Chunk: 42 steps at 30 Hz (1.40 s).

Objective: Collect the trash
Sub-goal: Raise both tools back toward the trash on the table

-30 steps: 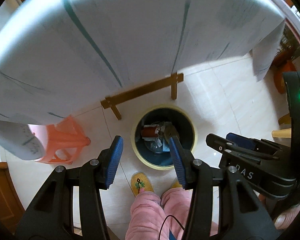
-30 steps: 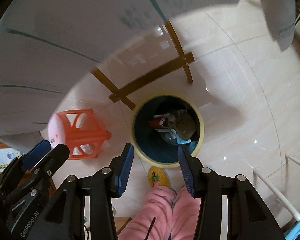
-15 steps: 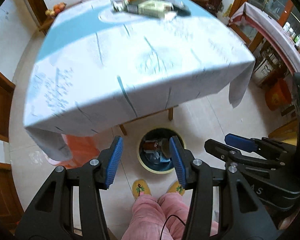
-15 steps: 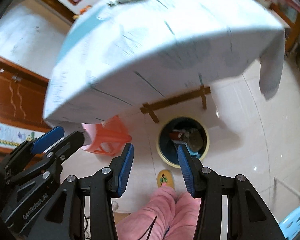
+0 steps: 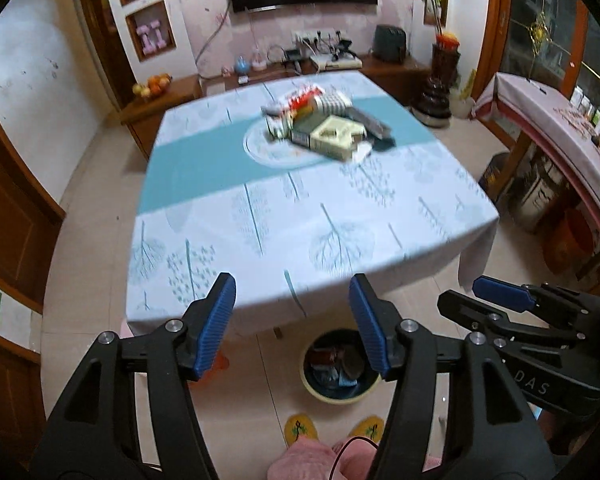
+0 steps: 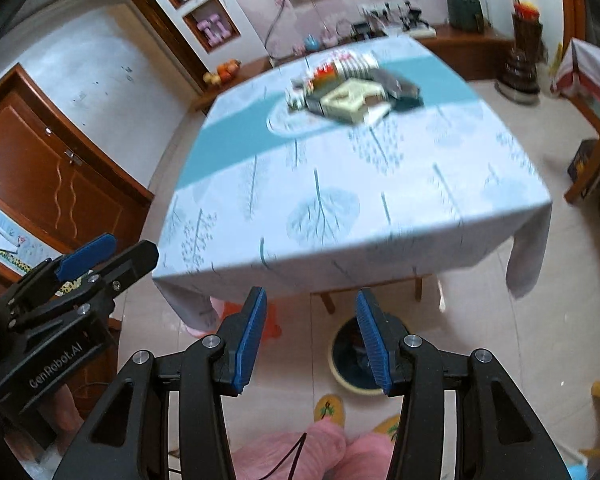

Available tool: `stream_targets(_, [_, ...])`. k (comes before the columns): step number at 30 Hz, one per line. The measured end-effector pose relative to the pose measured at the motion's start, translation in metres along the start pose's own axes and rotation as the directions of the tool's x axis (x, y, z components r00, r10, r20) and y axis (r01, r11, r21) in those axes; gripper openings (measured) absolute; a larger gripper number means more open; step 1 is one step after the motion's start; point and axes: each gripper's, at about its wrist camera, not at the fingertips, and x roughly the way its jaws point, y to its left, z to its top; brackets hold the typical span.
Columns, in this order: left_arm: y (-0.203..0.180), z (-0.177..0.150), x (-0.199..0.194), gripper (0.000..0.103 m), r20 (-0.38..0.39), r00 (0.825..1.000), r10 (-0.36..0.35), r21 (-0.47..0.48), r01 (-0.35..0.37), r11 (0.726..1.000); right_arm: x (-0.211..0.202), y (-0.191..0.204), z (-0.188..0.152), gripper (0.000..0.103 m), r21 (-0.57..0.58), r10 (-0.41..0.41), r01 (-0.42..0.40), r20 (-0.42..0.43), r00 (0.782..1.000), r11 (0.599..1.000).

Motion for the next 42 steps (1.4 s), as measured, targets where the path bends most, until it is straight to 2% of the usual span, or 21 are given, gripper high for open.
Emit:
stream_targets(5, [-0.001, 0.023, -0.014, 0.059, 0.024, 1.0, -0.018, -0.028, 0.019, 0.999, -0.016, 0.004, 0.023, 0.05, -0.041, -0.009, 0.011, 0.053, 0.999, 0.999])
stream_targets(11, [0.003, 0.058, -0.01, 0.062, 0.024, 0.997, -0.08, -0.042, 0.08, 0.996, -0.029, 0.002, 0.06, 0.053, -0.013, -0.035, 0.036, 0.109, 0.993, 0.999])
stream_targets(16, [0.013, 0.095, 0.002, 0.063, 0.031, 0.989, -0.141, -0.043, 0.142, 0.989, -0.036, 0.004, 0.096, 0.057, 0.017, -0.088, 0.086, 0.156, 0.984, 0.996])
stream_targets(23, [0.035, 0.139, 0.023, 0.064, 0.059, 0.981, -0.184, -0.008, 0.185, 0.983, -0.027, 0.013, 0.137, 0.063, 0.055, -0.184, 0.177, 0.208, 0.961, 0.983])
stream_targets(28, [0.052, 0.162, 0.048, 0.068, 0.04, 0.978, -0.206, 0.023, 0.205, 0.978, -0.009, 0.012, 0.158, 0.063, 0.092, -0.237, 0.223, 0.199, 0.951, 0.971])
stream_targets(33, [0.056, 0.177, 0.078, 0.068, 0.01, 0.982, -0.191, 0.072, 0.189, 0.979, 0.014, 0.0, 0.181, 0.066, 0.104, -0.267, 0.253, 0.166, 0.949, 0.962])
stream_targets(37, [0.051, 0.189, 0.105, 0.068, -0.016, 0.984, -0.178, 0.098, 0.179, 0.979, 0.045, -0.015, 0.209, 0.07, 0.064, -0.293, 0.287, 0.122, 0.948, 0.956])
stream_targets(42, [0.038, 0.213, 0.146, 0.068, -0.048, 0.987, -0.156, 0.094, 0.159, 0.983, 0.096, -0.05, 0.251, 0.073, 0.037, -0.282, 0.28, 0.065, 0.957, 0.959])
